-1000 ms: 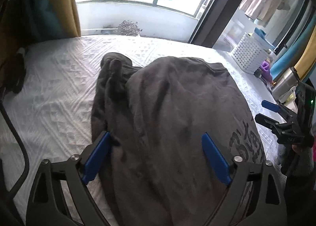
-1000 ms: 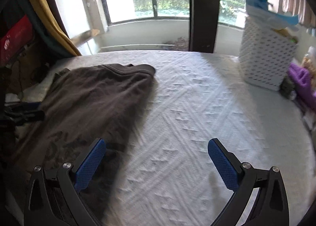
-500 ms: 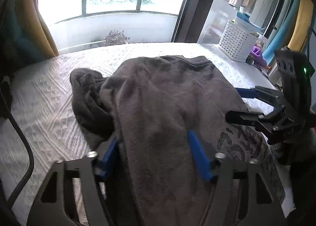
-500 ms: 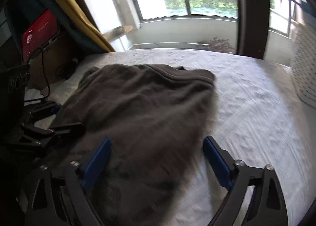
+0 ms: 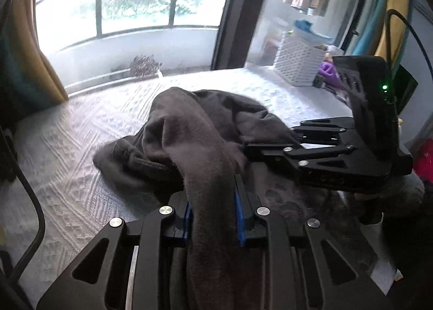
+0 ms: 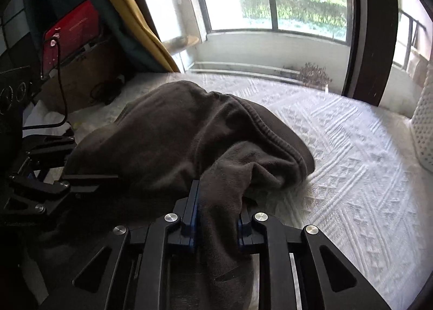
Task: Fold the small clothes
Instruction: 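Grasp the shirt end with both grippers and lift it up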
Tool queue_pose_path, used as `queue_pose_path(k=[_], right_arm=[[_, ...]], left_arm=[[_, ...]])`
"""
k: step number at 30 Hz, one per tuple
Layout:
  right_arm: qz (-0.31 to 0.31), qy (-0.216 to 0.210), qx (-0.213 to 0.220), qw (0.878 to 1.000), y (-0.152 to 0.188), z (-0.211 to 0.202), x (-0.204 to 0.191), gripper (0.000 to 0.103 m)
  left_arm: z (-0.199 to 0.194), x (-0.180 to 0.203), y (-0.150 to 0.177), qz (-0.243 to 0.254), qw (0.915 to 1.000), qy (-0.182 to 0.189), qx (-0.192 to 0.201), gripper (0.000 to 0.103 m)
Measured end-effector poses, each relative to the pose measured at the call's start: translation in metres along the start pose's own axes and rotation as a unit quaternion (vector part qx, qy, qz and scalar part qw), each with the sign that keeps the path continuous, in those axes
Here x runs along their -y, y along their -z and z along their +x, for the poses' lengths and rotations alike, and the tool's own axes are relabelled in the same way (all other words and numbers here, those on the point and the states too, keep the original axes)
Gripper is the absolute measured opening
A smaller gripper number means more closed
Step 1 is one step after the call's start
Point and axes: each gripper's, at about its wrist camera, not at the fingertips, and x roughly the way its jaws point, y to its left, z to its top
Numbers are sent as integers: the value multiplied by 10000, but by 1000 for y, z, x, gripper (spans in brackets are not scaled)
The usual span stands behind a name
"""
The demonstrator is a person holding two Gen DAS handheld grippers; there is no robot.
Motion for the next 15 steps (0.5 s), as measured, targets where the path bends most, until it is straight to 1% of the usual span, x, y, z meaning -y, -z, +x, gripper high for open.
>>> queue_pose_path(k=[8,15], right_arm=[[-77,121,497,9987,3,-54,-21,20],[-200,192,875,9958,8,-100,-45,20]], left_arm=[[-37,10,5,4,9994,30,341,22],[-75,27,13,88,9975,13,707,22]])
